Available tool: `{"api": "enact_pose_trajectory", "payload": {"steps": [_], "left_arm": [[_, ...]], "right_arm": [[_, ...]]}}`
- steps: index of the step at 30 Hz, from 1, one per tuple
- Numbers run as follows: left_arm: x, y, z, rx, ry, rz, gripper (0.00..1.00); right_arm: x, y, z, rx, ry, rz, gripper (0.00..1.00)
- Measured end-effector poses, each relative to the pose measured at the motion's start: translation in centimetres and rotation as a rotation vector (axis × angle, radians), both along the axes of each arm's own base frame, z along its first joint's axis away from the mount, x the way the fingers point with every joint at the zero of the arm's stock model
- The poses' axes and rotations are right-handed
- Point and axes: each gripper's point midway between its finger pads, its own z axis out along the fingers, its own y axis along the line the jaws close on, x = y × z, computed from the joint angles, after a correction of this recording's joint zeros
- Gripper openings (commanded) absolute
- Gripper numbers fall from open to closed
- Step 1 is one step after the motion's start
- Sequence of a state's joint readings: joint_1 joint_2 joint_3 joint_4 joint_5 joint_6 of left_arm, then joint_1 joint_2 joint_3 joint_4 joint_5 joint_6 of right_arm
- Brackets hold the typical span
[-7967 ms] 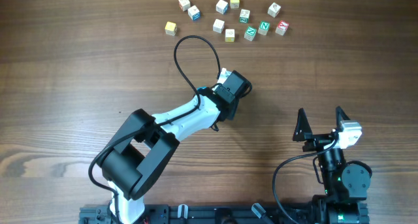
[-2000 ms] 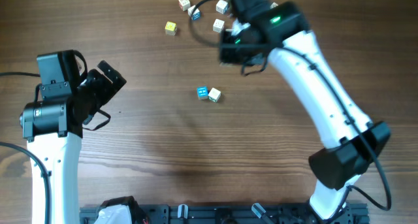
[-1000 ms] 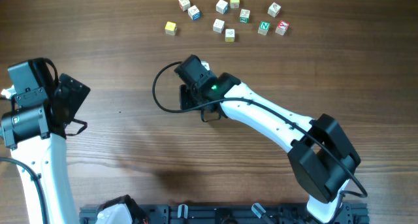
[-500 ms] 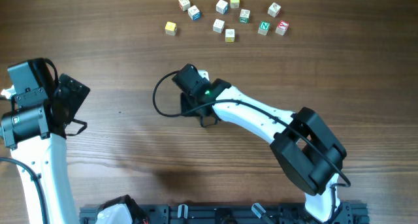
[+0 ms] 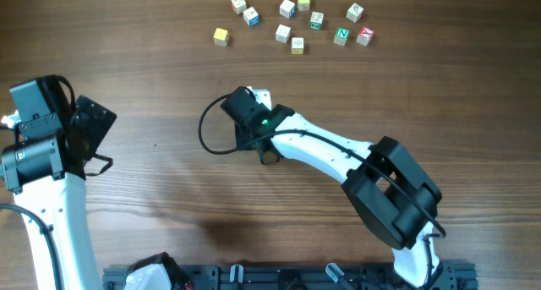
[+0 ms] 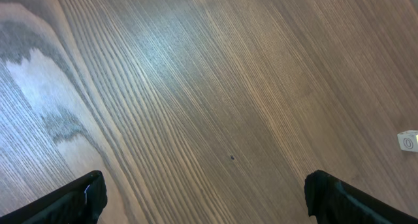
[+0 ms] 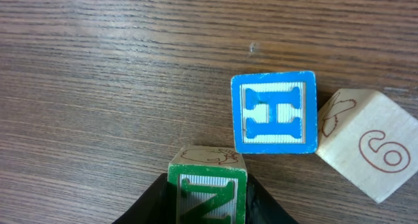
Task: Form a circle
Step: 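Lower the N block beside the H block and open the right gripper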
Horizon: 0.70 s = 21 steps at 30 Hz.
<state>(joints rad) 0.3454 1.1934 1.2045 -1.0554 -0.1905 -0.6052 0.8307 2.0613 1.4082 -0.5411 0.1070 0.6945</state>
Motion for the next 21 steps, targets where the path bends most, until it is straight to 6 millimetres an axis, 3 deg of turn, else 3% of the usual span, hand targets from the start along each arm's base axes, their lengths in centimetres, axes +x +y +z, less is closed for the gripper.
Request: {"api": "enact_pose_trajectory", "payload": {"steps": [10,15,21], "left_arm": [[0.0,0.0,0.0,0.0,0.0,0.0,1.0],[0.0,0.0,0.0,0.0,0.0,0.0,1.0],[0.0,0.0,0.0,0.0,0.0,0.0,1.0]], "right_arm": [[0.15,0.01,0.06,-0.003,-0.009,0.004,0.44],[0.15,0.01,0.06,-0.003,-0.009,0.004,0.44],[0.14,0.02,0.05,0.002,-0.006,-0.007,0.37]]}}
